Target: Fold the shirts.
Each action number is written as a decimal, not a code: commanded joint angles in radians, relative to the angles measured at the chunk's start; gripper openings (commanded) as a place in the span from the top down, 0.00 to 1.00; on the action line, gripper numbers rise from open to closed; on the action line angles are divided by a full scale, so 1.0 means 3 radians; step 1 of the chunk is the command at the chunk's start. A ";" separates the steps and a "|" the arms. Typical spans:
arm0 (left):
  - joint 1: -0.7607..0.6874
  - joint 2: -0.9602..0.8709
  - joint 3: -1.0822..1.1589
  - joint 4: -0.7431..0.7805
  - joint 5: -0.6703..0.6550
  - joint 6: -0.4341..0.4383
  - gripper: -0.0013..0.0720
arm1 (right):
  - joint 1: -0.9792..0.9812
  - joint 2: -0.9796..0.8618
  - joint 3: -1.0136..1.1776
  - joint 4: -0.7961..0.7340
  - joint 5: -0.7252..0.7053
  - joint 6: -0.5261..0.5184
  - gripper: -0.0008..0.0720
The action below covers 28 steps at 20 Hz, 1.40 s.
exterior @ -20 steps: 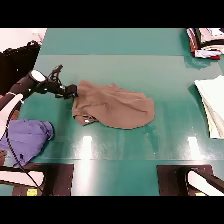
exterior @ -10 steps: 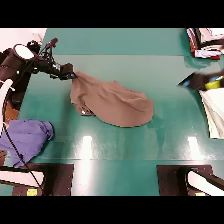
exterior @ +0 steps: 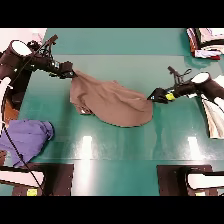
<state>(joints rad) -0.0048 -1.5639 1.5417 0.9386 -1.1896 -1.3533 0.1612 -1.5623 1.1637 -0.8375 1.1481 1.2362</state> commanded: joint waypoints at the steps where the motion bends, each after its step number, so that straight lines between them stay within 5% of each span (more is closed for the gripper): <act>1: -0.0003 -0.0003 0.0006 0.0001 -0.0066 0.0001 0.95 | 0.0093 -0.0309 0.0259 -0.0008 0.0125 0.0013 0.76; 2: -0.0003 -0.0001 0.0006 0.0001 -0.0100 0.0003 0.95 | 0.0093 -0.0318 0.0317 -0.0006 0.0126 -0.0028 0.97; 10: -0.0003 0.0650 0.0201 0.0238 -0.0038 0.0000 0.95 | 0.0083 0.0195 0.1265 -0.0465 0.0357 -0.0020 0.97; 16: -0.0003 0.1704 0.1153 0.0326 -0.0024 -0.0008 0.95 | 0.0079 0.1348 0.2079 -0.1161 0.0577 0.0020 0.97; 21: -0.0003 0.2004 0.1979 0.0257 -0.0038 -0.0243 0.95 | 0.0080 0.1966 0.2411 -0.1466 0.0838 0.0384 0.97; 28: -0.0003 0.1960 0.1171 0.0407 0.0298 -0.0266 0.95 | 0.0085 0.1769 0.2406 -0.1579 0.1553 0.0937 0.97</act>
<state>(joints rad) -0.0067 -0.9699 1.9995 1.0096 -1.1603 -1.4277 0.1860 -0.9863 1.8805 -1.2861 1.5135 1.4494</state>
